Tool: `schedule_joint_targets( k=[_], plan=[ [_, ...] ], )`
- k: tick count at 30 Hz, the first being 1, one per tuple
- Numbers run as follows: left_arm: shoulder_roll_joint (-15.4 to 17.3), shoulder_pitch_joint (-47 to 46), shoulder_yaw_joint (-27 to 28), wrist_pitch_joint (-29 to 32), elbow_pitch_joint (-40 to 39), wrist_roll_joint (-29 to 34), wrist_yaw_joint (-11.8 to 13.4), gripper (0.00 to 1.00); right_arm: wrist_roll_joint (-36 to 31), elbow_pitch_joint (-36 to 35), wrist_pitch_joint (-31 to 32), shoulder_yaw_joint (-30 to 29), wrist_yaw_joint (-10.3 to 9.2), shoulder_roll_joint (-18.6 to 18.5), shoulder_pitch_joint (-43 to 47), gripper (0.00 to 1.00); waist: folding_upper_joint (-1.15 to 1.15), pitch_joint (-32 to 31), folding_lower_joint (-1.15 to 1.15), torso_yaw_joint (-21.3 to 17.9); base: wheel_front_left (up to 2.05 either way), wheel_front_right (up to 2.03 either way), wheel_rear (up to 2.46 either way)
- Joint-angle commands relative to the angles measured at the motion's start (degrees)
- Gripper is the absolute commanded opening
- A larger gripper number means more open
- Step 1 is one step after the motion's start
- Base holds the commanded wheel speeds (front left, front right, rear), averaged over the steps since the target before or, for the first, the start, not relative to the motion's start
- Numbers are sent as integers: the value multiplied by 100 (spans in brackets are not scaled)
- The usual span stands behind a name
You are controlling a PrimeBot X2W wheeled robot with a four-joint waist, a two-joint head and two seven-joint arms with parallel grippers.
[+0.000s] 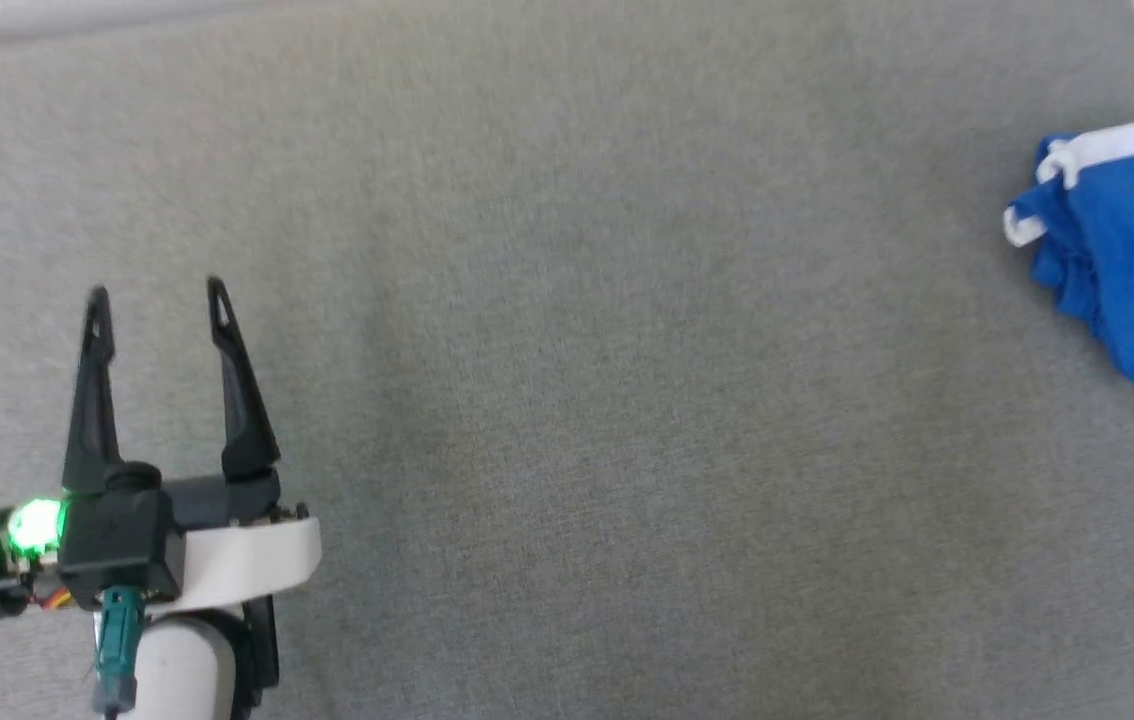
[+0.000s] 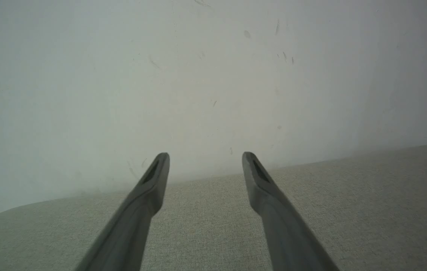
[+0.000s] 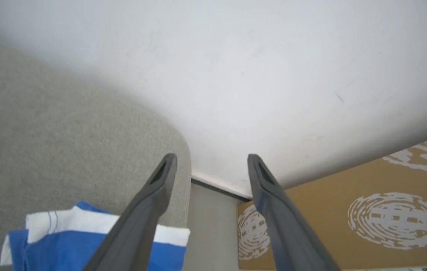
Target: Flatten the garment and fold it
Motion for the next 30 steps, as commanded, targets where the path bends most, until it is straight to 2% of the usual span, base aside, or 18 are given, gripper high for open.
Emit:
schedule_joint_targets(
  k=[1, 4, 7, 10, 15, 19, 26, 30],
  plan=[
    [-7, 130, 32, -26, 61, -47, 27, 100, -213, -131, -428, -228, -13, 181, 9, 100, 0, -714, 1, 120, 0, 0, 0],
    [-35, 276, 40, -26, 145, -79, 5, 100, -507, -282, -1074, -669, -13, 499, 200, 100, 0, -935, 1, 216, 0, 0, 0],
    [-48, 374, 43, -26, 244, -110, -58, 100, -681, -570, -1367, -1102, -13, 879, 508, 100, 0, -1123, 1, 334, 0, 0, 0],
    [-78, 449, 59, -26, 313, -123, -103, 100, -749, -1151, -1442, -1512, -13, 1309, 978, 100, 0, -1287, 1, 459, 0, 0, 0],
    [-136, 549, 5, -26, 355, -97, -189, 100, -883, -2618, -1450, -2222, -13, 1981, 2039, 100, 0, -1488, 1, 680, 0, 0, 0],
    [-169, 614, -36, -26, 408, -75, -248, 100, -1023, -3339, -1451, -2614, -13, 2510, 2887, 100, 0, -1625, 1, 793, 0, 0, 0],
    [-210, 792, -188, -26, 459, -32, -346, 100, -1109, -3761, -1451, -3149, -13, 3304, 4282, 100, 0, -1891, 1, 913, 0, 0, 0],
    [-229, 857, -249, -26, 494, -47, -407, 100, -1124, -3857, -1451, -3363, -13, 3602, 4796, 100, 0, -1964, 1, 952, 0, 0, 0]
  ],
)
